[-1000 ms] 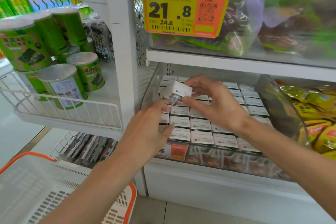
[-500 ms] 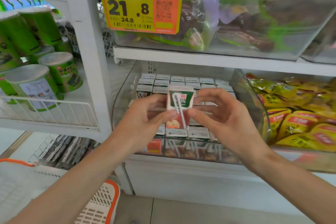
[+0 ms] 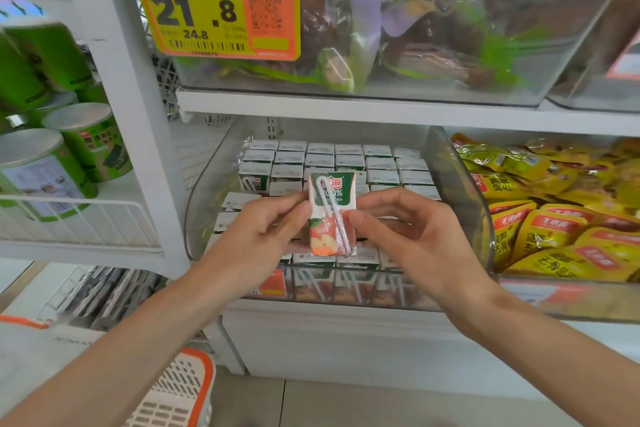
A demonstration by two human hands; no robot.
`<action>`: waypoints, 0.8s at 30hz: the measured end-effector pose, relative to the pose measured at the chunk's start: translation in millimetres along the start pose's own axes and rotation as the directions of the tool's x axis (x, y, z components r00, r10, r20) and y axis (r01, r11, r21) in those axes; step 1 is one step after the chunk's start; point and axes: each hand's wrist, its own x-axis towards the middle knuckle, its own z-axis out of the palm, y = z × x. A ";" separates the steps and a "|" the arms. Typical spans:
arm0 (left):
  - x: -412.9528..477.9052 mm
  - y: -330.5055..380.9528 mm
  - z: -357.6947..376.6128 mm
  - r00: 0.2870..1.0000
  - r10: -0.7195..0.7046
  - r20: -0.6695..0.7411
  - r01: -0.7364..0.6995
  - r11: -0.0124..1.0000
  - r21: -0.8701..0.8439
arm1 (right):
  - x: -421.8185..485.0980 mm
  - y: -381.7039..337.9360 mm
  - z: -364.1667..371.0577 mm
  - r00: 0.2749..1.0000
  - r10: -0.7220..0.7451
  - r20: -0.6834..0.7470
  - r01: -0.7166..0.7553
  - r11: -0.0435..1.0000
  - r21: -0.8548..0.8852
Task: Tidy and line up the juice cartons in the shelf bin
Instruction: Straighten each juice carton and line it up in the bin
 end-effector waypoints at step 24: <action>0.7 0.9 -0.4 0.996 -0.085 -0.023 0.079 0.974 -0.212 | 2.9 -7.5 7.2 0.986 0.090 0.138 -0.106 0.988 0.113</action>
